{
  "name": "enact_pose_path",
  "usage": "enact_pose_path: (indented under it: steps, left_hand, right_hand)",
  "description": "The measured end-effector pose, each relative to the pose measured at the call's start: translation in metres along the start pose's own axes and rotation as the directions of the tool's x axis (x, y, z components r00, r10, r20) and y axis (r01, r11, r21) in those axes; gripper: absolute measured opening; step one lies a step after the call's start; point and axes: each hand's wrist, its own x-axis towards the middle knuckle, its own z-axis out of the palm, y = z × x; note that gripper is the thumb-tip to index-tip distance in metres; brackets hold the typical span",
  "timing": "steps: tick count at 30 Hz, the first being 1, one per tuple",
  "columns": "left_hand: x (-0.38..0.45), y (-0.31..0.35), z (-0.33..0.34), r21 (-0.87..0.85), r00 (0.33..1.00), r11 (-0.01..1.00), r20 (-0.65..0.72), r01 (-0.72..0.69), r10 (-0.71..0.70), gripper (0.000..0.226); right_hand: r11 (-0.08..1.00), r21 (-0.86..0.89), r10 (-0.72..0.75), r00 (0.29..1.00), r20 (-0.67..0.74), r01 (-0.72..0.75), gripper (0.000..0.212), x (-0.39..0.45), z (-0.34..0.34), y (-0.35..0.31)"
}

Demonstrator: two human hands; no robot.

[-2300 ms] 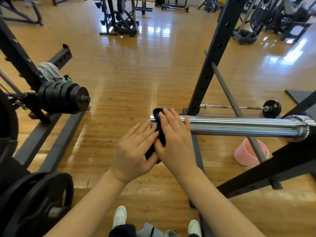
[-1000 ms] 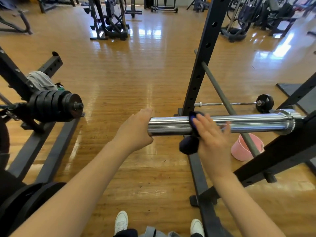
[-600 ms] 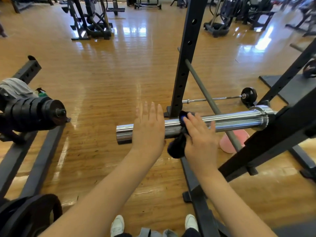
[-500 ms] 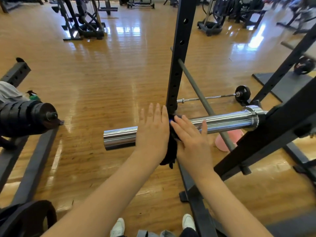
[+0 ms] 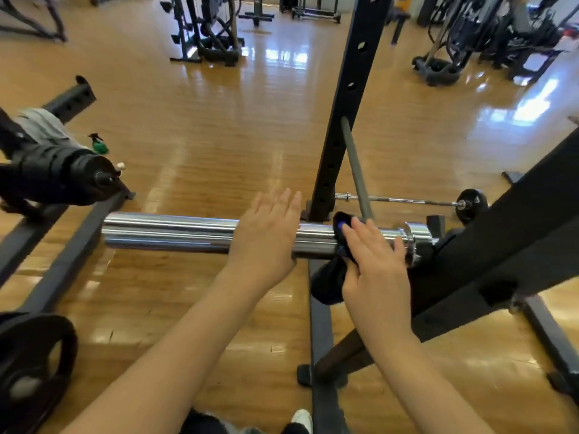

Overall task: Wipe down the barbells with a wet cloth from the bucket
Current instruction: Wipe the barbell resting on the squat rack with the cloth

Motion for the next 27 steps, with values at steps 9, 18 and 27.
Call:
enact_pose_path:
  steps: [9, 18, 27]
  left_hand:
    - [-0.004, 0.014, -0.007, 0.017, 0.995, 0.996, 0.026, 0.093, -0.093, 0.093]
    - [-0.004, 0.014, -0.001, 0.058, 0.998, 0.996, -0.021, 0.067, -0.066, 0.093]
    - [-0.005, 0.015, -0.001, 0.063, 0.997, 0.995, -0.033, 0.077, -0.075, 0.092]
  right_hand:
    - [0.985, 0.048, -0.167, 0.984, 0.067, 0.164, 0.045, 0.006, -0.01, 0.017]
    - [0.985, 0.076, -0.16, 0.982, 0.102, 0.152, 0.051, 0.006, -0.011, 0.02]
    - [0.994, 0.048, -0.103, 0.99, 0.093, 0.099, 0.044, 0.007, -0.005, 0.009]
